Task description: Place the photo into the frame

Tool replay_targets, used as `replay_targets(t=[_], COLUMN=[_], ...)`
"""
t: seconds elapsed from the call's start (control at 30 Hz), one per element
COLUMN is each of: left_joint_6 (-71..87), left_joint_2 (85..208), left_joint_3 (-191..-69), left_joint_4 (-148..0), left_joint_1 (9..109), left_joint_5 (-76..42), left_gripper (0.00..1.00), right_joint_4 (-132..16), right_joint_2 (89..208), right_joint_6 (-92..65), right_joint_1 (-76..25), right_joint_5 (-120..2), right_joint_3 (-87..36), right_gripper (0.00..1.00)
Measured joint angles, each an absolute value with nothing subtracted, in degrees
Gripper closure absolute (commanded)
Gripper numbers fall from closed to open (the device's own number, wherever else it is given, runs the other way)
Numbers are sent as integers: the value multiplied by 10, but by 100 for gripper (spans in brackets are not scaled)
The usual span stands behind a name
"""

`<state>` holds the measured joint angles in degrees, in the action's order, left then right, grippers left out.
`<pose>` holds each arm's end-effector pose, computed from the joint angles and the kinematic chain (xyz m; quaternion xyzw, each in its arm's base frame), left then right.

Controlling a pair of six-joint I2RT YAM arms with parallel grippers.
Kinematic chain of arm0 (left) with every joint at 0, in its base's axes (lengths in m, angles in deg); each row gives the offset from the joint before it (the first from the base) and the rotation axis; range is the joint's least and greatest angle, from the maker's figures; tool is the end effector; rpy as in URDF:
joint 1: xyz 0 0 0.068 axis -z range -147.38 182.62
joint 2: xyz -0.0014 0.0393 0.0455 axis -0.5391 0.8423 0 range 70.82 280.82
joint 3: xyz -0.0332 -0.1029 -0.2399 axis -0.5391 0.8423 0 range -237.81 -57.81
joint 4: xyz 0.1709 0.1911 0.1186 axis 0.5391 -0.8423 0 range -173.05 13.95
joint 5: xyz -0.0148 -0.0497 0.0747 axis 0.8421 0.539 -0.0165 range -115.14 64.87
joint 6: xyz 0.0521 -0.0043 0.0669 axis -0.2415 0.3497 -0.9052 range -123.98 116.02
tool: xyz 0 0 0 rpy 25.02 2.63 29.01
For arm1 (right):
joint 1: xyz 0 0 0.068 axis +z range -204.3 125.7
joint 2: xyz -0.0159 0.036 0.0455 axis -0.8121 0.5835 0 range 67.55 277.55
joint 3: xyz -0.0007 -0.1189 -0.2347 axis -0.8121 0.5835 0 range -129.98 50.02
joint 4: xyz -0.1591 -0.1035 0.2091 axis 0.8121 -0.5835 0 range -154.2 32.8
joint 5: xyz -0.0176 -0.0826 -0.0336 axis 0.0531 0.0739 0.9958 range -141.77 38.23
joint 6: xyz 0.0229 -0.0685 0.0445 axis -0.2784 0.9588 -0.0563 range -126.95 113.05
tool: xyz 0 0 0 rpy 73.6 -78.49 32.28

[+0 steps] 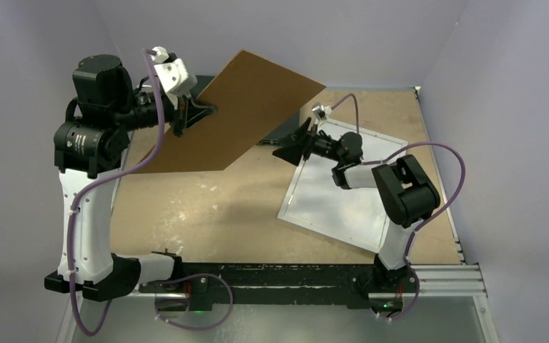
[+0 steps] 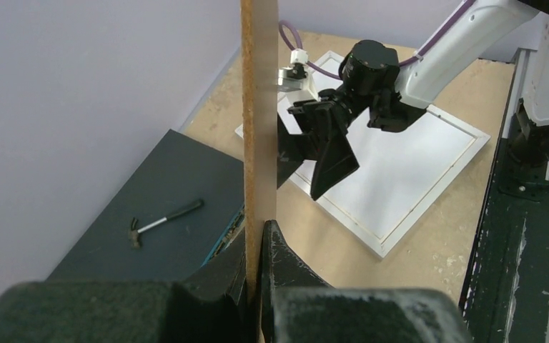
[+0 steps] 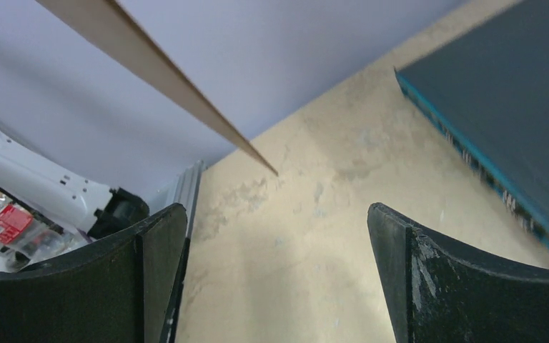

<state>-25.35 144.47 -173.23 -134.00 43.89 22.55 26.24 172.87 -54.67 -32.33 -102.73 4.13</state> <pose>0.2121 -0.0985 0.5454 0.4384 0.6337 -0.2736 0.5756 0.3354 0.1978 0.2081 -0.2422 0.5596 0.6249 0.4876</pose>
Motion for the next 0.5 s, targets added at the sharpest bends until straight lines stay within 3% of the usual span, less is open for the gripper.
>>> replay_targets(t=[0.2, 0.5], left_joint_6=[-226, -184], left_joint_2=[1444, 1438], left_joint_3=[-1732, -1732], left_joint_4=[-1336, -1311], left_joint_1=[439, 439], left_joint_5=[228, 238], left_gripper=[100, 100], right_joint_4=[287, 298], right_joint_2=[1736, 1736], right_joint_6=[-556, -547], right_joint_1=[-296, -273], right_joint_5=[-1019, -1001], right_joint_3=[-50, -68], right_gripper=[1, 8])
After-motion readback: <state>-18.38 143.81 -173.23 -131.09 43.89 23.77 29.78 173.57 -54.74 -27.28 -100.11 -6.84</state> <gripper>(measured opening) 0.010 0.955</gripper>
